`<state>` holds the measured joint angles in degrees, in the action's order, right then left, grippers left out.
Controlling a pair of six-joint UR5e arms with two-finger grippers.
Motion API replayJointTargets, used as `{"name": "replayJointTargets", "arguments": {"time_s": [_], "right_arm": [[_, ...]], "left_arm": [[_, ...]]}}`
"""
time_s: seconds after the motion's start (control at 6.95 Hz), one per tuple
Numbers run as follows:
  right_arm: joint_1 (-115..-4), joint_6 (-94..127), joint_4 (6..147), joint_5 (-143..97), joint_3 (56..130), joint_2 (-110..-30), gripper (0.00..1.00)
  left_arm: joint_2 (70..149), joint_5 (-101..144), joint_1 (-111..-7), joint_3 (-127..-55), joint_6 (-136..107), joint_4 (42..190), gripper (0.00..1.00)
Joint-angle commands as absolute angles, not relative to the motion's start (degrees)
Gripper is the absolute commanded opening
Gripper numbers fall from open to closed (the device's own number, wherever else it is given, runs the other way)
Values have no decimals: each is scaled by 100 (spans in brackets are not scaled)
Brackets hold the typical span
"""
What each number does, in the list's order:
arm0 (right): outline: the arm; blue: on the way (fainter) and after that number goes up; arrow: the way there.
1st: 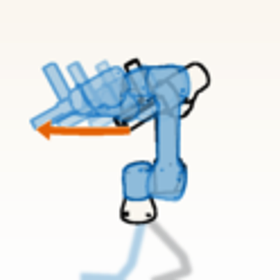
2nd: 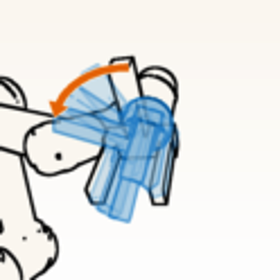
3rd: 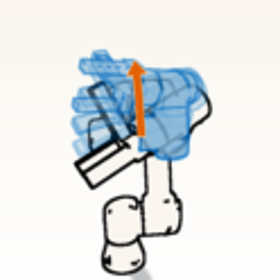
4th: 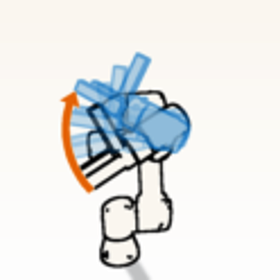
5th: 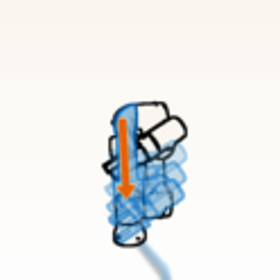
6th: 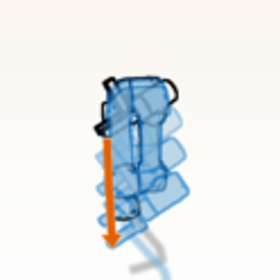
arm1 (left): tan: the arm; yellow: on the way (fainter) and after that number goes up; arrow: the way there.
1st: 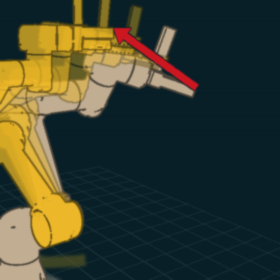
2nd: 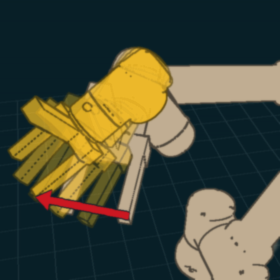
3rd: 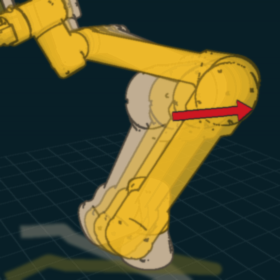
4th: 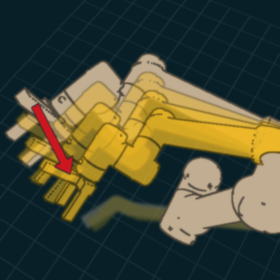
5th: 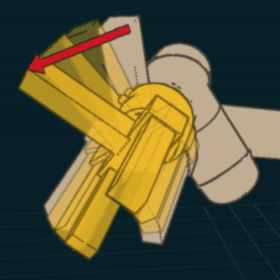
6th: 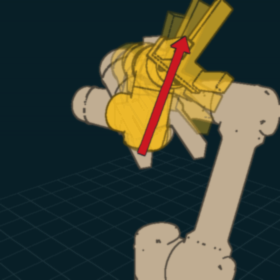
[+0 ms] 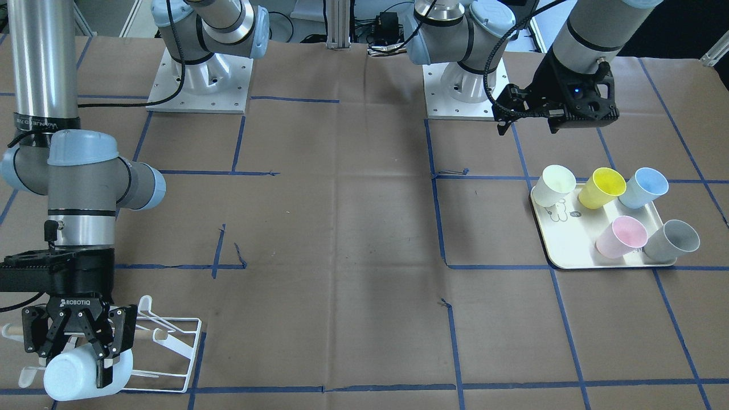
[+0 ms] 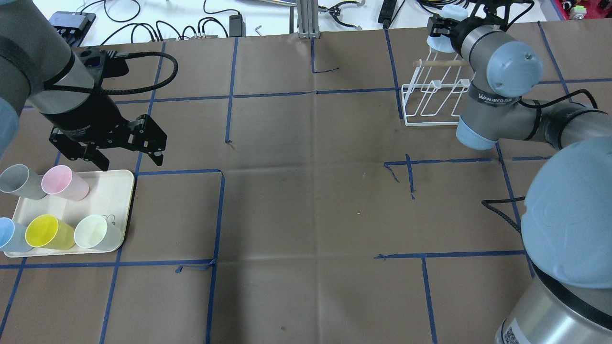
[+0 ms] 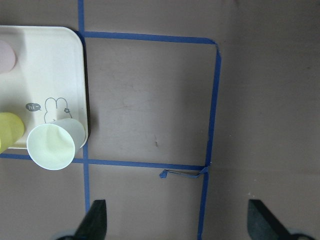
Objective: Transfer IKEA cup to right arm and place on rack
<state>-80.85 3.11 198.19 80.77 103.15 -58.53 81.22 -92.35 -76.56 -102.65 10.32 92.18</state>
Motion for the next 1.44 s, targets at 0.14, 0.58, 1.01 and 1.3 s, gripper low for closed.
{"name": "replayJointTargets", "arguments": {"time_s": [0.14, 0.58, 1.01, 1.3], "right_arm": [[-8156, 343, 19828, 8139, 10327, -5678, 9], [-8218, 316, 19758, 8139, 10275, -5695, 100], [-8322, 386, 19740, 8121, 10266, -5818, 100], [-8490, 396, 19305, 8051, 10292, -6464, 100]], "left_arm": [[7875, -9255, -6226, -10940, 2842, 8670, 99], [8059, -9193, -6108, -11853, 2971, 7231, 99], [8655, -9193, -6073, -12628, 3101, 5664, 99], [8859, -9237, -6056, -12927, 3155, 5293, 97]]}}
